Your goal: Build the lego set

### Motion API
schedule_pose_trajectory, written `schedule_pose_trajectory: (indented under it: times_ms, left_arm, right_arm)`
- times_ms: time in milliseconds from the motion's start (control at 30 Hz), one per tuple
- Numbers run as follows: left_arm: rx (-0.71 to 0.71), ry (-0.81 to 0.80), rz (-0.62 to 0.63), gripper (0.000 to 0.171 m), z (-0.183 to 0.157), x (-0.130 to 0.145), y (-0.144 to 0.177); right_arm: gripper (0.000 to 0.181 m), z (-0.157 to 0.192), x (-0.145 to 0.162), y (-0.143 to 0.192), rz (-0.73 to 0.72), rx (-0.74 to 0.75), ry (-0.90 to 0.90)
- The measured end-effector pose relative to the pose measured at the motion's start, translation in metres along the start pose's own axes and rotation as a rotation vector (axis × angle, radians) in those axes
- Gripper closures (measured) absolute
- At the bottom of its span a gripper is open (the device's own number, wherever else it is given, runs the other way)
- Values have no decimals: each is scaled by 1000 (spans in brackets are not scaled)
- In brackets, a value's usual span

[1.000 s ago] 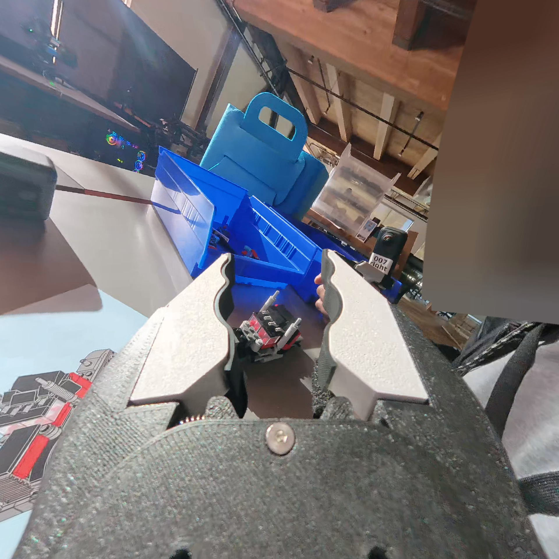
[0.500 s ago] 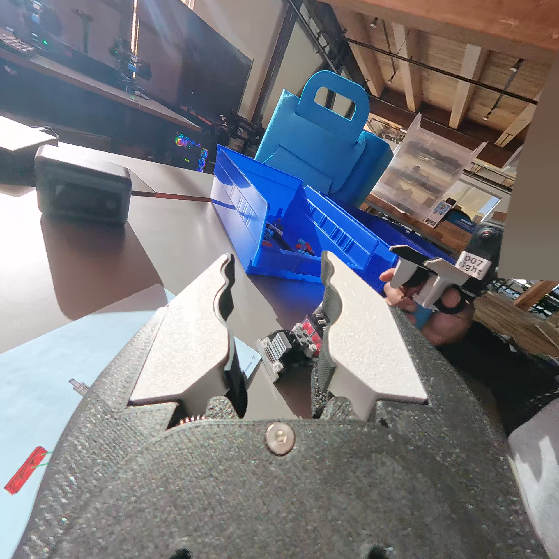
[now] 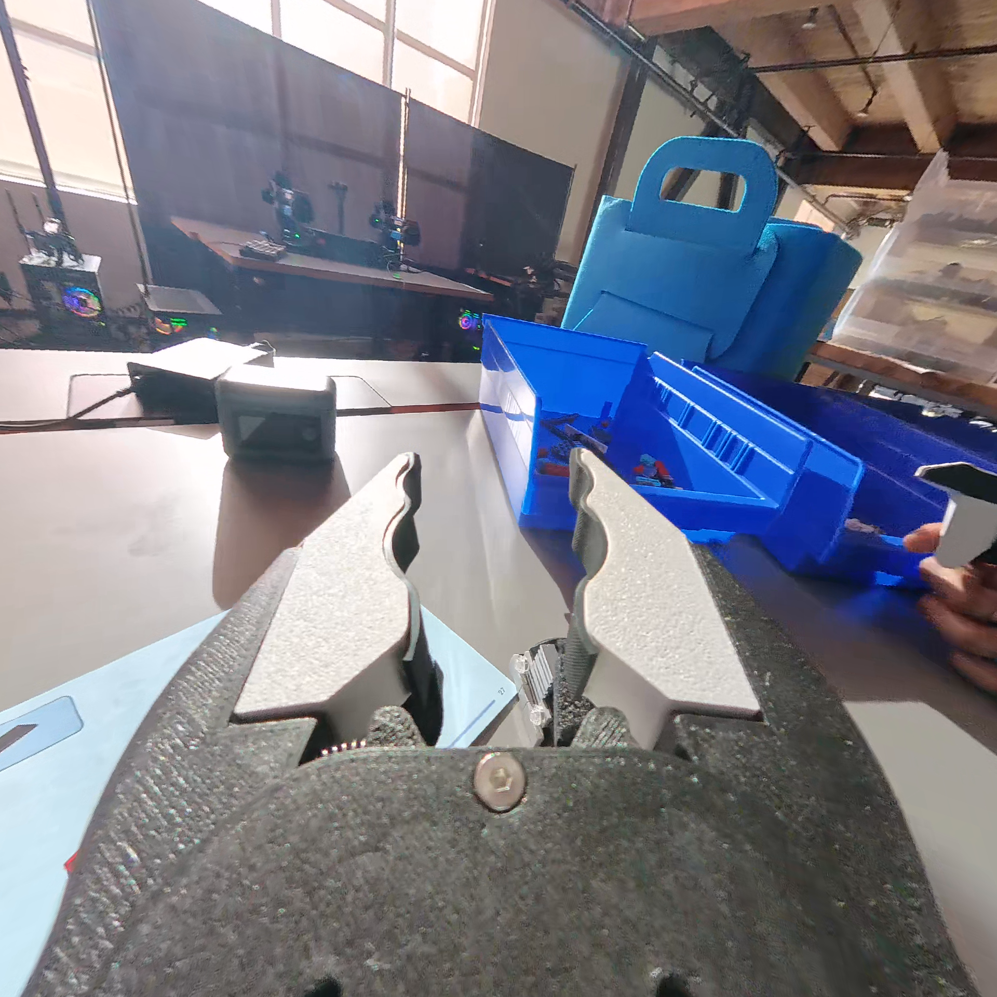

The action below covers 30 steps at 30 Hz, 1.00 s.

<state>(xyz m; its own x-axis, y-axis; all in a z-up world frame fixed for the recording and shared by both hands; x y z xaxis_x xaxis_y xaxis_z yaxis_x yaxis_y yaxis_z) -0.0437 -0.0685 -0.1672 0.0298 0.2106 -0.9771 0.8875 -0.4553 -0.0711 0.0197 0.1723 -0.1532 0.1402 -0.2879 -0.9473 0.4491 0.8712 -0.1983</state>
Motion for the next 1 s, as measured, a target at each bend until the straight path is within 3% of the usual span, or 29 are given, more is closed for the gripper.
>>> schedule_pose_trajectory:
  times_ms: [233,633,1000]
  left_arm:
    - [-26,0,30,116,3,4,-3]
    - [-72,39,69,117,11,9,-5]
    - [-99,47,85,118,15,12,-6]
  right_arm:
    - [140,-2,-11,31,-40,-18,-60]
    - [140,-3,-30,102,-78,2,-8]
    - [141,-19,-62,166,-269,20,-151]
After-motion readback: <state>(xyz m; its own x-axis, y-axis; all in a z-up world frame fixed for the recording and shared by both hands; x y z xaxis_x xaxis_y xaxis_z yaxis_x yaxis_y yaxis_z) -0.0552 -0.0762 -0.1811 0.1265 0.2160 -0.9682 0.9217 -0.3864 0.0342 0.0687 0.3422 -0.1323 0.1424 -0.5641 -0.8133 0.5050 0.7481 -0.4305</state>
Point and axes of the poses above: each gripper's, where its closed fingertips meet, y back along the fingers, x out of its underside, z = x × y across the jaws, the point moved 1 cm from there along y, back along the fingers, and after that the axes turned 2 degrees about -z, right-handed, at the moved point
